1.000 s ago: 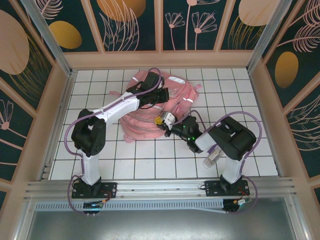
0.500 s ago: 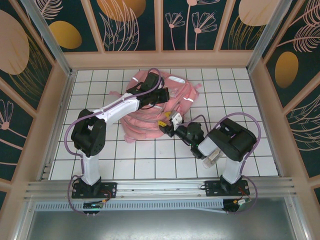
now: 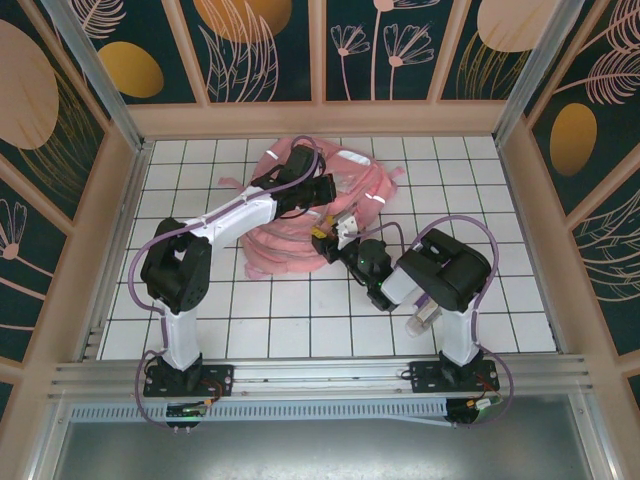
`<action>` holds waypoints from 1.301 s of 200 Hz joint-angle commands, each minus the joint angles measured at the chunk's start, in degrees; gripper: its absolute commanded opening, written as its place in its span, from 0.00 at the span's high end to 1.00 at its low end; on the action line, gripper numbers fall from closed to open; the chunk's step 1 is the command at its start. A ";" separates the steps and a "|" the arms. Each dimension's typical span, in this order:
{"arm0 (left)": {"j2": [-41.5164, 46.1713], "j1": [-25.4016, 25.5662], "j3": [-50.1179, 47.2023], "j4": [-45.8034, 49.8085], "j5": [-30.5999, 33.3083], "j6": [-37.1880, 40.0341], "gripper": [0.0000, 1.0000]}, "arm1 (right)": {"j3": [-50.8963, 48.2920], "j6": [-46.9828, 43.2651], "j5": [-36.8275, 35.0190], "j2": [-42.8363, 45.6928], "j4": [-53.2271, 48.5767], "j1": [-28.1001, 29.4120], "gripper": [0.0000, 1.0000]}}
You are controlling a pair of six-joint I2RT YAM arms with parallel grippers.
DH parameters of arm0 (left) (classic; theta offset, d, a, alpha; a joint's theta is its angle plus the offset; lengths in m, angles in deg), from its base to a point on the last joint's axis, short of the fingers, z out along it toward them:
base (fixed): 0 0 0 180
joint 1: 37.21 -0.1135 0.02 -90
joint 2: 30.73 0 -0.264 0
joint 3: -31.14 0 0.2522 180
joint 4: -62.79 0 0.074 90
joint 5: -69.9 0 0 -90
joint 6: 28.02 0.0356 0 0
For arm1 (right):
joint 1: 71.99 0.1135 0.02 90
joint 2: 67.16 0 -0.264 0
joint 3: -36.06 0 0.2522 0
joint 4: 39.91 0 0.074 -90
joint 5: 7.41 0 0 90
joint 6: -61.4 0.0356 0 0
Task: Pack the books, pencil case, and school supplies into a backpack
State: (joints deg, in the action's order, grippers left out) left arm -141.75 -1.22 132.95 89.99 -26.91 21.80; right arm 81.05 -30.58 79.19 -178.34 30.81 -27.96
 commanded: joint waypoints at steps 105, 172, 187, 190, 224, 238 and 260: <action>2.25 0.11 0.64 -7.10 -0.75 -2.27 1.00 | 0.76 -8.13 12.71 0.90 -5.78 2.73 0.99; 1.62 0.06 1.07 -7.76 -1.07 -2.95 1.00 | 4.41 -7.07 30.68 -0.86 -9.17 2.85 1.00; 1.36 0.08 0.99 -8.24 -1.52 -3.41 1.00 | 4.95 -7.59 34.26 -1.33 -8.89 3.14 1.00; 1.26 0.05 0.98 -8.37 -1.62 -3.56 1.00 | 4.91 -7.78 34.62 -1.40 -8.78 3.21 1.00; 0.68 0.06 1.08 -9.04 -2.42 -3.42 1.00 | 1.24 -10.91 32.24 1.47 -5.75 3.03 0.85; 0.72 -0.01 0.92 -8.95 -2.50 -3.22 1.00 | -2.13 -12.43 31.83 4.83 -3.14 2.06 0.77; 1.00 -0.13 0.73 -9.11 -4.07 -1.87 1.00 | -7.93 -12.52 31.94 11.15 2.45 -1.05 0.69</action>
State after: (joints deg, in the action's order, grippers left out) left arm -141.77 -1.26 132.62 87.08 -27.35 19.65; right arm 78.10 -41.03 110.40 -174.49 24.06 -25.97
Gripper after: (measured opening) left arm 0.047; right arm 0.290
